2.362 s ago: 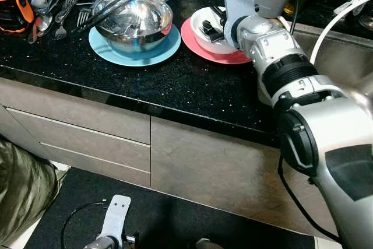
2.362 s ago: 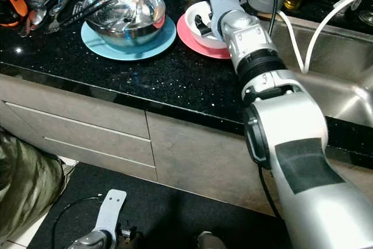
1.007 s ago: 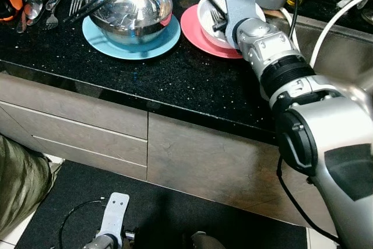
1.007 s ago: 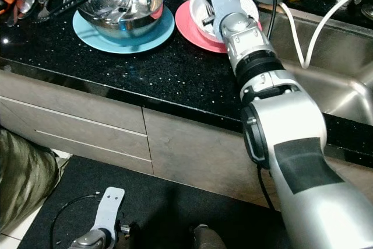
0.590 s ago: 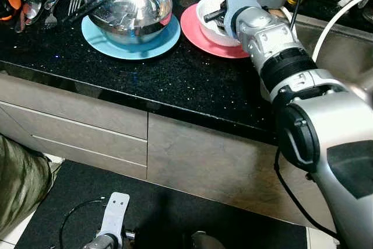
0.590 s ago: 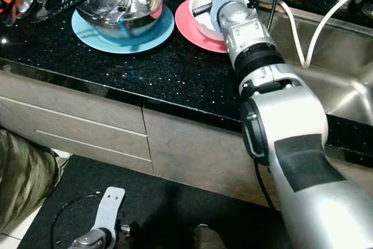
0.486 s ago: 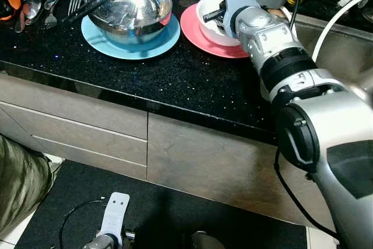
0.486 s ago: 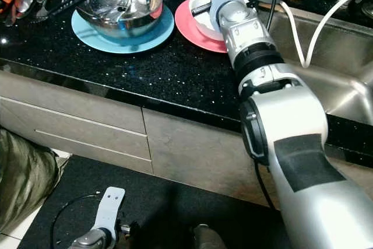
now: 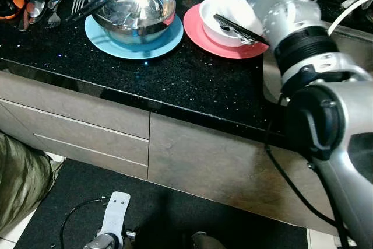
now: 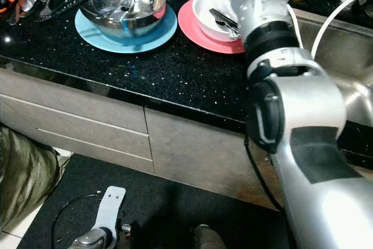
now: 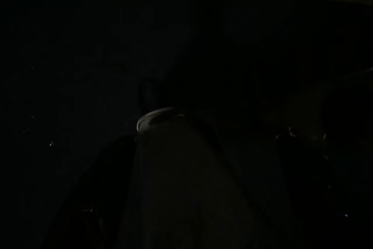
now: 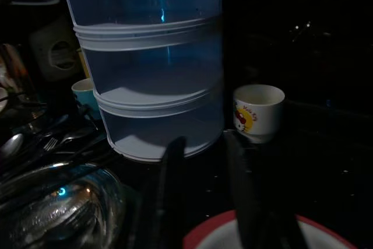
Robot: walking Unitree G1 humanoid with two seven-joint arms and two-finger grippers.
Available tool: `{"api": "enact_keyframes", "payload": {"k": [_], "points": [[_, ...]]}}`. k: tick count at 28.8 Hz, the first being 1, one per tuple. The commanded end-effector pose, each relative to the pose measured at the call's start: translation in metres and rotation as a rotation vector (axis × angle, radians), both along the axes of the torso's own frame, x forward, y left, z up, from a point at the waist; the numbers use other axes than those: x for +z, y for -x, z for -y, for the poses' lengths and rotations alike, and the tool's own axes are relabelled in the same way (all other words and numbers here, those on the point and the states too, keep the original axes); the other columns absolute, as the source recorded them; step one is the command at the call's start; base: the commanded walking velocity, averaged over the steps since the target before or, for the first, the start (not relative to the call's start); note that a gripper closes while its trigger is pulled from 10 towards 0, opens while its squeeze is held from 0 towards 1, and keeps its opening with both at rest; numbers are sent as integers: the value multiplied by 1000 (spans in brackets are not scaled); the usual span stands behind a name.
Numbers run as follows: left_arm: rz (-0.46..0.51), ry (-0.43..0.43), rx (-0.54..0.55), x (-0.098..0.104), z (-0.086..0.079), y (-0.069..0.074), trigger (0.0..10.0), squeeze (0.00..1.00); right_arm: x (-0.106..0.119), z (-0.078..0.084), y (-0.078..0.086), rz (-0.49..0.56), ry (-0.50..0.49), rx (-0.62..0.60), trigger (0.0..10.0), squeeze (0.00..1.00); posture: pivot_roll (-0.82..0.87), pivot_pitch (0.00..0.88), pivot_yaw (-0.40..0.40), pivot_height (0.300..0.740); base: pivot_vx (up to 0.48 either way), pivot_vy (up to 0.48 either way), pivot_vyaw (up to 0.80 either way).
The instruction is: Kitchen organization
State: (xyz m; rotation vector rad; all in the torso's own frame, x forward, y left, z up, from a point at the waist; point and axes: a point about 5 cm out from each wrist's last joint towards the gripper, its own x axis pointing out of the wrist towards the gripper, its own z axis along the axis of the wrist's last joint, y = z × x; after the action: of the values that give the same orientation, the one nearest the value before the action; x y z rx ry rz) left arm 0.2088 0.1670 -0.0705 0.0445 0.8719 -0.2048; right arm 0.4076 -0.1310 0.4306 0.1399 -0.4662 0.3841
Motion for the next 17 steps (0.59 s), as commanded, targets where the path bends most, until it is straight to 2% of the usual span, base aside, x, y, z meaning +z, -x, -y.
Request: {"api": "enact_keyframes", "payload": {"k": [1, 4, 7, 10, 14, 17], "points": [[-75, 14, 11, -11, 3, 18, 10000, 0, -8, 18, -1, -18, -22, 0, 10000, 1000, 27, 247, -105, 740, 0, 0, 0], [-75, 14, 10, -11, 3, 18, 10000, 0, -11, 26, -1, -11, -16, 9, 10000, 1000, 24, 241, -97, 740, 0, 0, 0], [-78, 11, 5, -11, 2, 18, 10000, 0, -21, 50, 3, 33, -2, 78, 10000, 1000, 22, 230, -86, 740, 0, 0, 0], [-79, 10, 4, -11, 2, 19, 10000, 0, -23, 55, 5, 53, 8, 116, 10000, 1000, 21, 226, -83, 740, 0, 0, 0], [-85, 2, -3, -11, 0, 18, 10000, 0, -36, 67, 17, 125, 135, 272, 10000, 1000, 17, 213, -69, 740, 0, 0, 0], [-86, -1, -5, -10, -2, 18, 10000, 0, -39, 69, 21, 145, 190, 310, 10000, 1000, 16, 209, -65, 740, 0, 0, 0]]}}
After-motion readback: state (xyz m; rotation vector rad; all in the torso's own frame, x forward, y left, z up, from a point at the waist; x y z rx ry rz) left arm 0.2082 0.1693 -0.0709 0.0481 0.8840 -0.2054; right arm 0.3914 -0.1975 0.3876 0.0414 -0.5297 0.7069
